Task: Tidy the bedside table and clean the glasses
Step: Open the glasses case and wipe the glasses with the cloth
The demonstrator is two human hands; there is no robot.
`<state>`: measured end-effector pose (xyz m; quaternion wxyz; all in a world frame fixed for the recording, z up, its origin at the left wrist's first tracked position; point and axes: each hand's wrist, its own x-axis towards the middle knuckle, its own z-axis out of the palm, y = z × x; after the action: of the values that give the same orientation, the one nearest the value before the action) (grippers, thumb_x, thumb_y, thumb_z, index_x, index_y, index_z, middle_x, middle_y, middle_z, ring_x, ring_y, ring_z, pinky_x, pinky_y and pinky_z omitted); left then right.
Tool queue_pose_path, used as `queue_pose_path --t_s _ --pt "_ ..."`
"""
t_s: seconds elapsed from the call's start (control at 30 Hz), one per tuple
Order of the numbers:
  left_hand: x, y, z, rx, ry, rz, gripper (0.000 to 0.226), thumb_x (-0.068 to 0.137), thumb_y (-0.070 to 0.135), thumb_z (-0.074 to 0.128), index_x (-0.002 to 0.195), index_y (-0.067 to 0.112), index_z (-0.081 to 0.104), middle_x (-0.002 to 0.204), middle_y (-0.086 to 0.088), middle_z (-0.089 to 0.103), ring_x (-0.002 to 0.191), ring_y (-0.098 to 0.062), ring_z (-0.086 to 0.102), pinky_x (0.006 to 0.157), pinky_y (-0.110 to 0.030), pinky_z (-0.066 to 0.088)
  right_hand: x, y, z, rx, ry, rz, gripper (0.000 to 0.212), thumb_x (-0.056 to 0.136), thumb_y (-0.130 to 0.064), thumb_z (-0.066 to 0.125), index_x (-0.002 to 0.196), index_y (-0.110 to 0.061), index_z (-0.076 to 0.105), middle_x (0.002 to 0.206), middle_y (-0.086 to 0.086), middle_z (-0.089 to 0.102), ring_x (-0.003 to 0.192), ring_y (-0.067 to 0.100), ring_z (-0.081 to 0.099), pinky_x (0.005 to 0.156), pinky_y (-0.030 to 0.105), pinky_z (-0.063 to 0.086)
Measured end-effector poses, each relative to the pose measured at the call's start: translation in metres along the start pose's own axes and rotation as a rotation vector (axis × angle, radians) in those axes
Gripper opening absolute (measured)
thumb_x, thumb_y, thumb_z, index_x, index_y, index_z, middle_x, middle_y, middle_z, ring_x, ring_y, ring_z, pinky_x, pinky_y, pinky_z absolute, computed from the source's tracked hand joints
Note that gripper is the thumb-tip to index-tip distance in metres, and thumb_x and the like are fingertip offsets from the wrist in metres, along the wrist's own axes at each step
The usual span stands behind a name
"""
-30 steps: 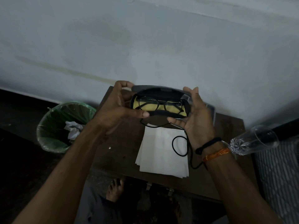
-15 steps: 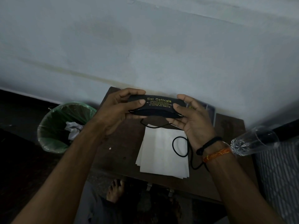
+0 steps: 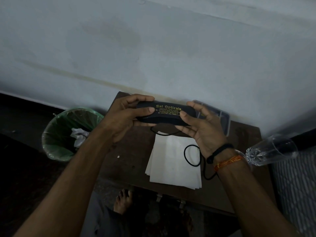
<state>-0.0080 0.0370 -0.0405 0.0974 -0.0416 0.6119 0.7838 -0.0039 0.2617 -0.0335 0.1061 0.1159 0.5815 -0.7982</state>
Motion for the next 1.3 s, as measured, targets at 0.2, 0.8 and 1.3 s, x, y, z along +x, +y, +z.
queue_pose_path --t_s 0.2,0.8,1.3 --pt "0.003 -0.006 -0.012 0.38 -0.022 0.195 0.067 0.055 0.01 0.093 0.115 0.011 0.063 0.124 -0.007 0.065 0.116 -0.022 0.063 0.097 -0.041 0.054 0.005 0.006 0.007 0.03 0.035 -0.025 0.051 0.081 -0.009 0.076 0.128 -0.013 0.055 0.125 0.015 0.064 0.104 0.028 0.07 0.084 0.04 0.06" --pt "0.014 -0.042 -0.05 0.808 0.541 0.208 0.058 0.059 0.011 0.089 0.102 0.008 0.05 0.099 -0.008 0.062 0.088 -0.026 0.061 0.066 -0.035 0.054 0.003 0.007 0.0 -0.274 0.126 -0.174 0.027 0.089 -0.006 0.068 0.115 -0.008 0.061 0.091 0.012 0.074 0.075 0.021 0.073 0.067 0.029 0.059" --pt "0.026 -0.052 -0.051 1.175 0.379 0.021 0.066 0.066 0.013 0.087 0.121 0.001 0.051 0.119 -0.022 0.064 0.109 -0.041 0.06 0.091 -0.048 0.052 0.009 0.049 0.001 -1.436 -0.259 -0.278 0.043 0.091 -0.027 0.066 0.133 -0.025 0.057 0.137 -0.005 0.057 0.125 0.014 0.053 0.11 0.032 0.04"
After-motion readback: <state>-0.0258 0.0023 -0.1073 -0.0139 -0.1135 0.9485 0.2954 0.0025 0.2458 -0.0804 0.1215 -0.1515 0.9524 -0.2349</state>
